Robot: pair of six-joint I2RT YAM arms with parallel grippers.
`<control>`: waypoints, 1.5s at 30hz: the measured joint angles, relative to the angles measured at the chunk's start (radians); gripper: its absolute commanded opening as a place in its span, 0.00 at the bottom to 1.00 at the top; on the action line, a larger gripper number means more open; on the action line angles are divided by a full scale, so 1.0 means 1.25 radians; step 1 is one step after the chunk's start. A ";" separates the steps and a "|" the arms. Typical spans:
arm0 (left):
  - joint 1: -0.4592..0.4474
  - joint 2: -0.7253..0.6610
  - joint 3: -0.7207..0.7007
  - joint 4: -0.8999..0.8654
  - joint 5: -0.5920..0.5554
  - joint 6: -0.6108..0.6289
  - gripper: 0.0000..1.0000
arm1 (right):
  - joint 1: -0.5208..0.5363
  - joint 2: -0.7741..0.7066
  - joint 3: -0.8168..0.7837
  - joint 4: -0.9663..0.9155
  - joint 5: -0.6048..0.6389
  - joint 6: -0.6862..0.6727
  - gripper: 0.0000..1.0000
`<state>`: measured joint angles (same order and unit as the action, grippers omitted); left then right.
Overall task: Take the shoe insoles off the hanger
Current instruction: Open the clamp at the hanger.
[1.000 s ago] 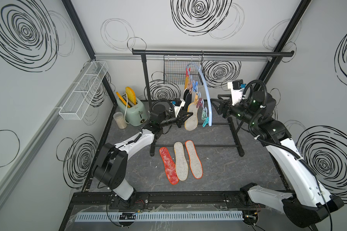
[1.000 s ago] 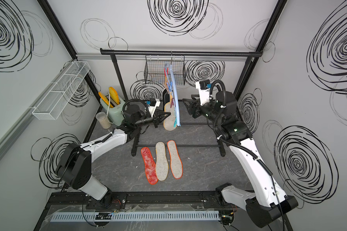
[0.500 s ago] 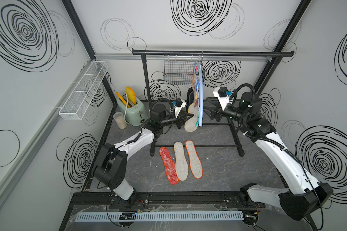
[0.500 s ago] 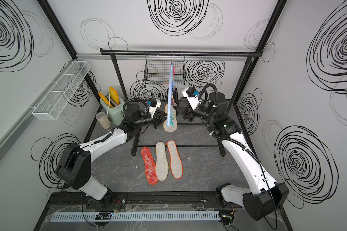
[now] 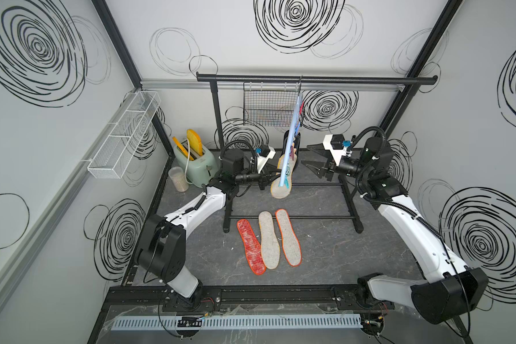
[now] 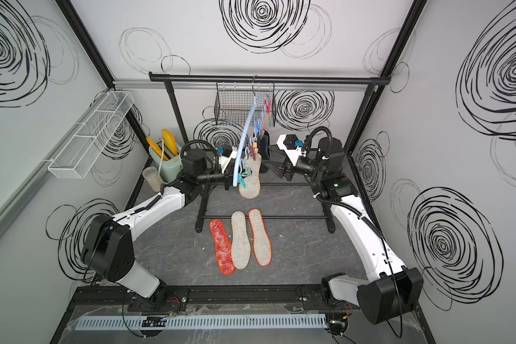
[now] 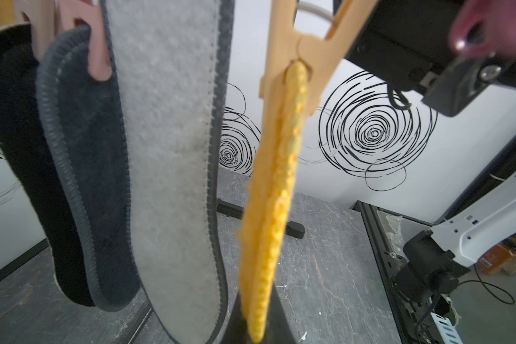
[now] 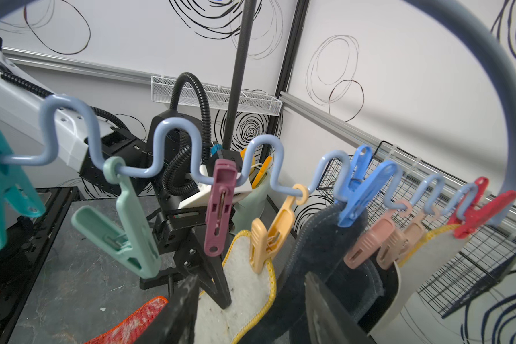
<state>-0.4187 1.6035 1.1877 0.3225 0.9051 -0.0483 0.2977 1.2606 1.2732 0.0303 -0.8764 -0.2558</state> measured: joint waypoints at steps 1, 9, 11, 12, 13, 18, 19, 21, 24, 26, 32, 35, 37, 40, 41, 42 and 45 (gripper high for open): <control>0.000 -0.003 0.000 -0.006 0.005 0.000 0.00 | 0.001 0.005 0.000 0.006 -0.009 0.000 0.59; 0.002 -0.009 0.001 -0.025 0.031 0.002 0.00 | 0.020 0.056 0.013 0.013 -0.020 0.000 0.57; 0.002 -0.009 0.002 -0.029 0.034 0.002 0.00 | 0.023 0.075 0.026 0.015 -0.026 0.001 0.56; 0.002 -0.009 0.003 -0.030 0.035 0.002 0.00 | 0.024 0.085 0.034 0.015 -0.028 0.001 0.56; 0.004 -0.009 0.003 -0.030 0.035 0.003 0.00 | 0.026 0.095 0.044 0.015 -0.031 0.002 0.56; 0.009 -0.013 0.003 -0.033 0.039 0.003 0.00 | 0.029 0.122 0.067 0.021 -0.044 0.003 0.56; 0.011 -0.013 0.003 -0.037 0.040 0.003 0.00 | 0.030 0.124 0.069 0.024 -0.051 0.004 0.56; 0.013 -0.013 0.005 -0.045 0.044 0.003 0.00 | 0.032 0.130 0.076 0.025 -0.063 0.004 0.56; 0.019 -0.013 0.011 -0.052 0.052 0.003 0.00 | 0.034 0.143 0.090 0.031 -0.076 0.004 0.56; 0.025 -0.013 0.012 -0.057 0.060 0.002 0.00 | 0.035 0.152 0.099 0.036 -0.085 0.004 0.57; 0.039 -0.013 0.013 -0.066 0.089 0.002 0.00 | 0.035 0.181 0.127 0.042 -0.108 0.005 0.58; 0.043 -0.013 0.015 -0.070 0.103 0.001 0.00 | 0.035 0.194 0.141 0.042 -0.112 0.005 0.59; 0.045 -0.013 0.015 -0.071 0.115 -0.001 0.00 | 0.034 0.203 0.149 0.042 -0.116 0.005 0.60; 0.049 -0.013 0.016 -0.071 0.127 -0.004 0.00 | 0.034 0.215 0.160 0.042 -0.122 0.007 0.60; 0.050 -0.013 0.017 -0.072 0.130 -0.006 0.00 | 0.034 0.218 0.162 0.042 -0.124 0.007 0.60; 0.052 -0.013 0.018 -0.073 0.133 -0.006 0.00 | 0.034 0.222 0.166 0.042 -0.128 0.008 0.60; 0.055 -0.013 0.028 -0.075 0.139 -0.008 0.00 | 0.033 0.233 0.180 0.042 -0.147 0.016 0.60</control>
<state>-0.3504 1.5871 1.2224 0.2283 1.0786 -0.0578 0.3389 1.5524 1.4986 0.0830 -1.0607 -0.2359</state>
